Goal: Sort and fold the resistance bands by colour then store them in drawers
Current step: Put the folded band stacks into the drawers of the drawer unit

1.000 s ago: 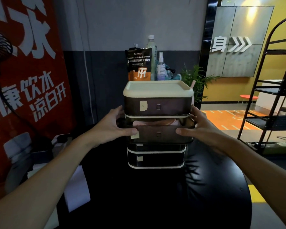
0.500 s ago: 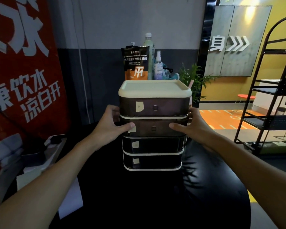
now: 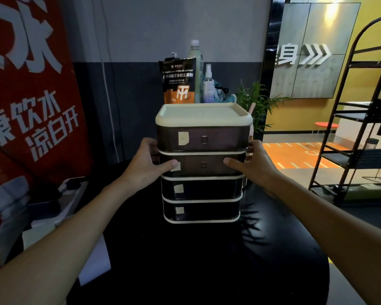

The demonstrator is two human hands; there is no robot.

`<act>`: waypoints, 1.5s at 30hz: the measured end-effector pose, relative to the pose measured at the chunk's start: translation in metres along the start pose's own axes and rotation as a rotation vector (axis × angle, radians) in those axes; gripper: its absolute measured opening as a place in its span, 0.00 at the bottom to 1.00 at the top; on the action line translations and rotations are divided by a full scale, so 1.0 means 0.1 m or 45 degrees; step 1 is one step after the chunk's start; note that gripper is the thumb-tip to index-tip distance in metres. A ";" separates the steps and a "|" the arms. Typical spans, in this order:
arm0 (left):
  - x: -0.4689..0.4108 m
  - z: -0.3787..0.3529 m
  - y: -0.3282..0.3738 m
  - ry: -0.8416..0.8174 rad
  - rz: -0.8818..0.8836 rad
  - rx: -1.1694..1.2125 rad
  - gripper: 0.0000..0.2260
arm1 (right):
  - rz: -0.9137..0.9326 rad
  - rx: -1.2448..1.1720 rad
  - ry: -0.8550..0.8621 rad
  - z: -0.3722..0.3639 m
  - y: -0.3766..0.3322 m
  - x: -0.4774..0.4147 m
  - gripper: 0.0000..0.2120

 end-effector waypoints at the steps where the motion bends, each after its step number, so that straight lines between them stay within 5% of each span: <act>1: 0.02 0.00 0.00 -0.031 0.003 0.020 0.26 | -0.003 0.016 0.011 0.00 0.00 0.02 0.37; 10: 0.33 0.36 -0.15 -0.102 0.023 -0.161 0.13 | 0.129 0.013 0.108 -0.11 -0.27 0.61 0.29; 23: 0.94 1.39 -0.75 -0.236 0.079 -0.459 0.04 | 0.383 -0.038 -0.601 -1.70 -0.93 1.73 0.17; 30: 0.88 1.52 -1.06 -0.225 0.140 -0.732 0.07 | 0.597 0.110 -0.789 -2.30 -1.00 1.99 0.27; 45: 0.38 1.32 -1.60 -0.686 0.355 -0.989 0.31 | 0.784 0.387 -0.946 -2.52 -0.94 2.10 0.31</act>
Point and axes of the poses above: each hand's wrist, its own x-axis away from the middle knuckle, its own z-axis out of the back of the hand, y = z × x, the point moved 6 cm from there along -x, towards the middle knuckle, and after that the axes turned 9 degrees about z, right-handed, at the moved point
